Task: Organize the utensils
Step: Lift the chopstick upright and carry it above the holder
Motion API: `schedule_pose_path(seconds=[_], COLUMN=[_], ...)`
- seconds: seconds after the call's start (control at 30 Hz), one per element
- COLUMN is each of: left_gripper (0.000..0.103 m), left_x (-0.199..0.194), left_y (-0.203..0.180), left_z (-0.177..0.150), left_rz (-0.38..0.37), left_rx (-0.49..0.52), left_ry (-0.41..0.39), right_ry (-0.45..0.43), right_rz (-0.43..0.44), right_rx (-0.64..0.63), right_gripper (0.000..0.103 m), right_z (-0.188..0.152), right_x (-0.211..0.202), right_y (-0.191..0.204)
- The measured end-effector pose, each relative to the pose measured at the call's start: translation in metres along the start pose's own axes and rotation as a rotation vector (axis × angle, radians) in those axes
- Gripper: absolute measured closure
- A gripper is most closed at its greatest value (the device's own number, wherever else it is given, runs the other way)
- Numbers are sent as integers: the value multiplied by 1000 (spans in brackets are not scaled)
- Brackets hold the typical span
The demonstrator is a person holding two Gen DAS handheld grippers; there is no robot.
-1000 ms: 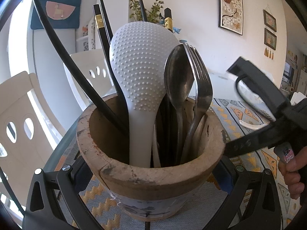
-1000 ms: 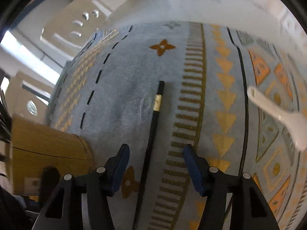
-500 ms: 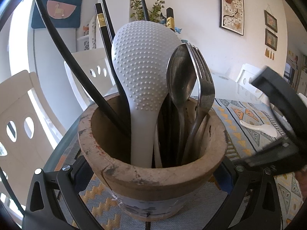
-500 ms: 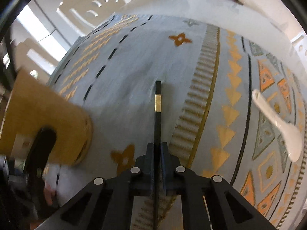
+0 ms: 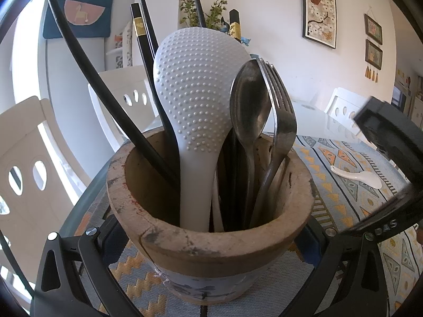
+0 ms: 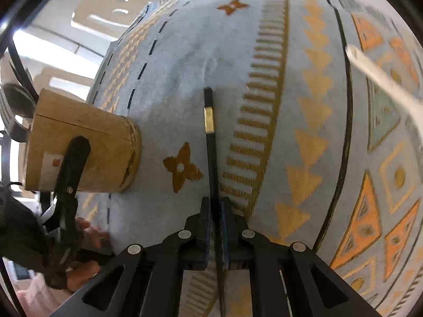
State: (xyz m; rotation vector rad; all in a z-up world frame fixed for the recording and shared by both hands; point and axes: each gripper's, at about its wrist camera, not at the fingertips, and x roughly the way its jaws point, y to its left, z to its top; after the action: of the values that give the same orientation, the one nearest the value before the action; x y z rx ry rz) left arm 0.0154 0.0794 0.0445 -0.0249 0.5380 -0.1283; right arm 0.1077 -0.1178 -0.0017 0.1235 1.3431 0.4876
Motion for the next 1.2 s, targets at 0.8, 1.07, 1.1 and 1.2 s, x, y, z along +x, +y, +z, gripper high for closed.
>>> schedule_pose_path(seconds=[0.8, 1.07, 1.1, 1.2], left_gripper=[0, 0, 0, 0], left_x=[0, 1, 1, 2], left_y=[7, 14, 15, 15], left_z=[1, 0, 0, 1], left_rz=[-4, -7, -7, -7], left_rx=[-5, -11, -12, -12], left_ry=[-4, -1, 0, 3], right_ry=[-70, -141, -159, -192], right_rz=[-97, 71, 91, 123], right_rx=[23, 56, 40, -13], right_gripper=[97, 97, 97, 97], right_z=[41, 24, 17, 9], right_x=[18, 2, -2, -9], right_y=[24, 4, 8, 13])
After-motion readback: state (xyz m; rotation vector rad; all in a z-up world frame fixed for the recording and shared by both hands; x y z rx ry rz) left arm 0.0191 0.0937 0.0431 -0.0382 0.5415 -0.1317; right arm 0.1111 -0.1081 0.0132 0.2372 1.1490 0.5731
